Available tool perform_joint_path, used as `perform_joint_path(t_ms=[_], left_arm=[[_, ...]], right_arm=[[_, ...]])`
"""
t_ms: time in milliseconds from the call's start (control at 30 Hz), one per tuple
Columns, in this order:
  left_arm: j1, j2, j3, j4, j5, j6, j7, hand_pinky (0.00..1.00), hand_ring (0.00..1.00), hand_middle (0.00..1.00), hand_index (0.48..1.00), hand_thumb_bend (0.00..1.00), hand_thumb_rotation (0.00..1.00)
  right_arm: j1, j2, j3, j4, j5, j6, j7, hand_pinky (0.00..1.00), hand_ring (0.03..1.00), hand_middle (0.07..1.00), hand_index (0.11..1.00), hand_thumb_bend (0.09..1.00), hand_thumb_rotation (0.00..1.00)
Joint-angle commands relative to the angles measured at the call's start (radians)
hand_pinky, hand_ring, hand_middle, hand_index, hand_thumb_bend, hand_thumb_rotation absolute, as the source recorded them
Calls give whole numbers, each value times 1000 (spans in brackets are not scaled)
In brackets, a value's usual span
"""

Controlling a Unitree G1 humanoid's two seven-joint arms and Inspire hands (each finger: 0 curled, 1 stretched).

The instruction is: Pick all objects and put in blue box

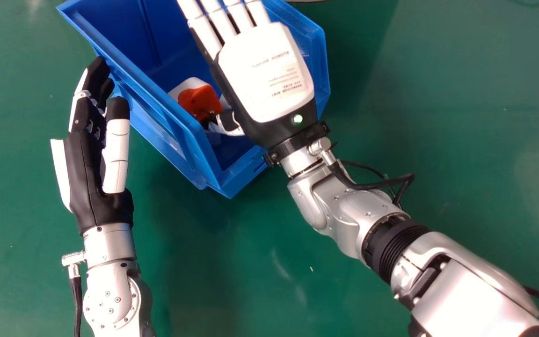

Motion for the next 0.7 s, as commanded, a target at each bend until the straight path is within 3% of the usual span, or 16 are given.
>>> perform_joint_path(t_ms=[0, 367, 500, 667], left_arm=[[-10, -2, -9, -16, 4, -21, -13, 884, 913, 907, 857, 825, 787], [-13, -2, -5, -18, -16, -15, -37, 887, 913, 907, 859, 833, 782], [-12, -2, -5, -21, -13, -12, -34, 887, 913, 907, 858, 832, 783], [-10, -3, -6, -22, -14, -12, -34, 885, 912, 906, 857, 833, 782]], right_arm=[[24, -15, -31, -72, 20, -13, -53, 999, 1000, 1000, 1000, 846, 126], [188, -85, -134, -407, 51, -5, -41, 1000, 1000, 1000, 1000, 860, 129], [235, -98, -168, -494, 39, 17, -59, 1000, 1000, 1000, 1000, 840, 145], [301, -102, -206, -576, 55, -34, -94, 1000, 1000, 1000, 1000, 835, 162]])
